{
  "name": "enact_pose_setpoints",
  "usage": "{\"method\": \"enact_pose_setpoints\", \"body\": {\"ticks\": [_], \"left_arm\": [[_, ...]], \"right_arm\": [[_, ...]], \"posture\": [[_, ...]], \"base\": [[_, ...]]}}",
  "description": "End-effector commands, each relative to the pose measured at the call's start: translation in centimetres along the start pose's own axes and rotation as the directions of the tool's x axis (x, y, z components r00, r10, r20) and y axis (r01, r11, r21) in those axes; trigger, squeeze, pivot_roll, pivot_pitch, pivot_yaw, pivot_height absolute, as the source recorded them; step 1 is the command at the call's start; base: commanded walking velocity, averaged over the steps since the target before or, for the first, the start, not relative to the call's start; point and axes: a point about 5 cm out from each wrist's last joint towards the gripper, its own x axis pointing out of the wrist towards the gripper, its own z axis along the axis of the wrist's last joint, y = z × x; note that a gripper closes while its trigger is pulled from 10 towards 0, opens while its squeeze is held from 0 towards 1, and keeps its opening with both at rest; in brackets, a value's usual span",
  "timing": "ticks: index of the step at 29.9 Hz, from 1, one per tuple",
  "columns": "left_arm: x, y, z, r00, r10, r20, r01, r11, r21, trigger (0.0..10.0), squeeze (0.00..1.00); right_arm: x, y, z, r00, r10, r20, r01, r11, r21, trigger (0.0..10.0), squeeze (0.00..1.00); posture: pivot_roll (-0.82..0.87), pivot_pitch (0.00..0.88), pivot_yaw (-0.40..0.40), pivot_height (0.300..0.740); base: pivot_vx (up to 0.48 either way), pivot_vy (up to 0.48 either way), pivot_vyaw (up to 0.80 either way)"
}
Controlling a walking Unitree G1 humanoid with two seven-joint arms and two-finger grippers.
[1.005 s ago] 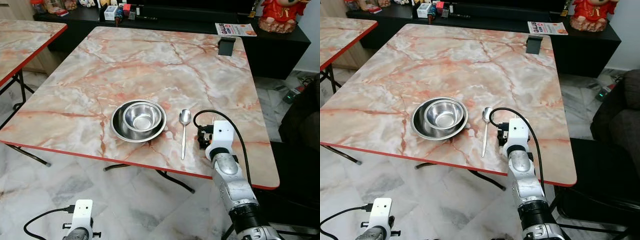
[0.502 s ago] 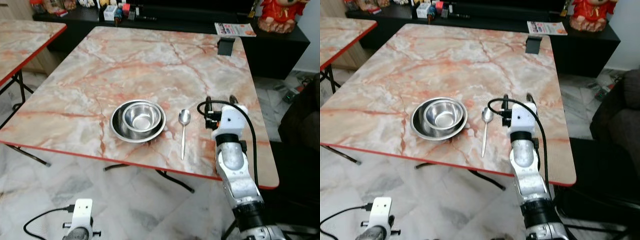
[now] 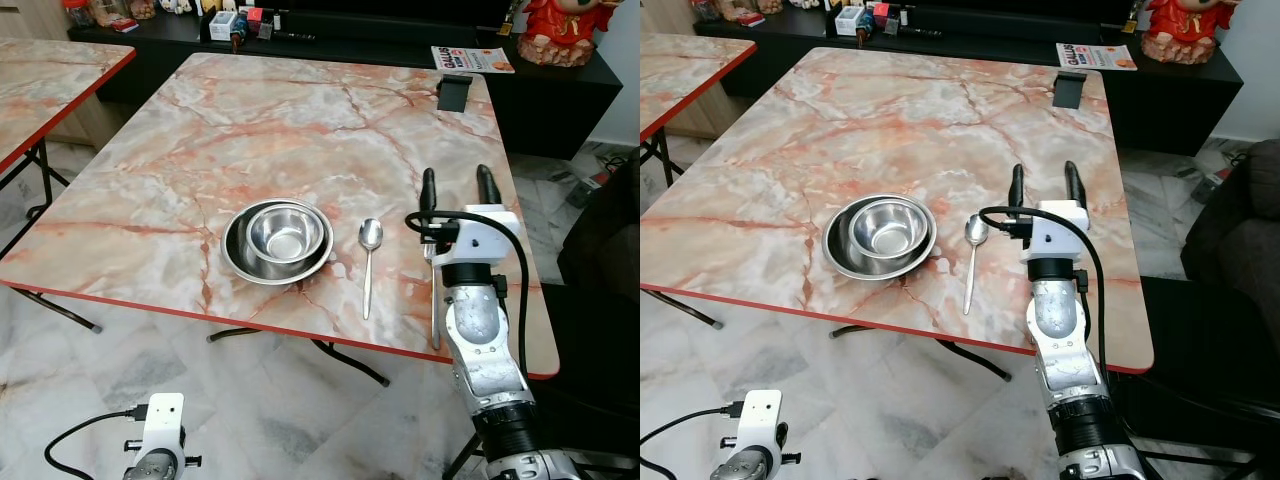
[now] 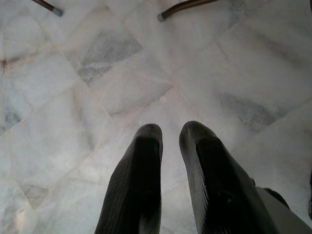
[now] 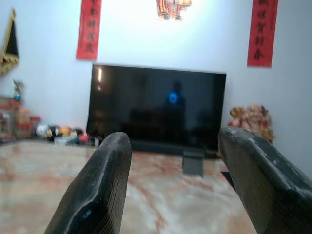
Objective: Setting the table
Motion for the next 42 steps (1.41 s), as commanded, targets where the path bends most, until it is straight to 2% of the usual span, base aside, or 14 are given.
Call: {"method": "enact_pose_setpoints", "body": {"ticks": [1,8,12,14,42], "left_arm": [[-0.1,0.3,-0.2,1.000,0.018,-0.002,-0.018,1.000,-0.010,10.0,0.00],[0.1,0.6,0.4,0.999,0.033,0.019,-0.032,0.999,-0.031,10.0,0.00],[0.1,0.7,0.5,0.999,0.034,0.019,-0.034,0.999,-0.028,10.0,0.00],[0.1,0.7,0.5,0.999,0.035,0.018,-0.035,0.999,-0.027,10.0,0.00],[0.1,0.6,0.3,1.000,0.025,0.011,-0.025,0.999,-0.022,10.0,0.00]], "right_arm": [[-0.2,-0.4,-0.8,1.000,-0.012,-0.027,0.012,1.000,-0.017,10.0,0.00],[-1.0,-0.7,-2.6,0.995,-0.016,-0.102,0.015,1.000,-0.008,10.0,0.00],[-1.3,-0.6,-3.6,0.986,-0.019,-0.167,0.033,0.996,0.079,10.0,0.00],[-1.5,-0.4,-3.8,0.984,-0.015,-0.179,0.031,0.996,0.087,10.0,0.00],[-0.8,0.3,-3.1,0.990,0.007,-0.141,0.009,0.994,0.108,10.0,0.00]], "posture": [[0.00,0.131,-0.009,0.740],[0.00,0.128,-0.002,0.740],[0.01,0.130,-0.004,0.740],[0.00,0.132,-0.003,0.740],[0.00,0.135,0.004,0.740]], "base": [[0.000,0.000,0.00],[0.000,0.000,0.00],[0.000,0.151,0.00],[0.000,0.338,0.00],[0.000,0.445,0.00]]}}
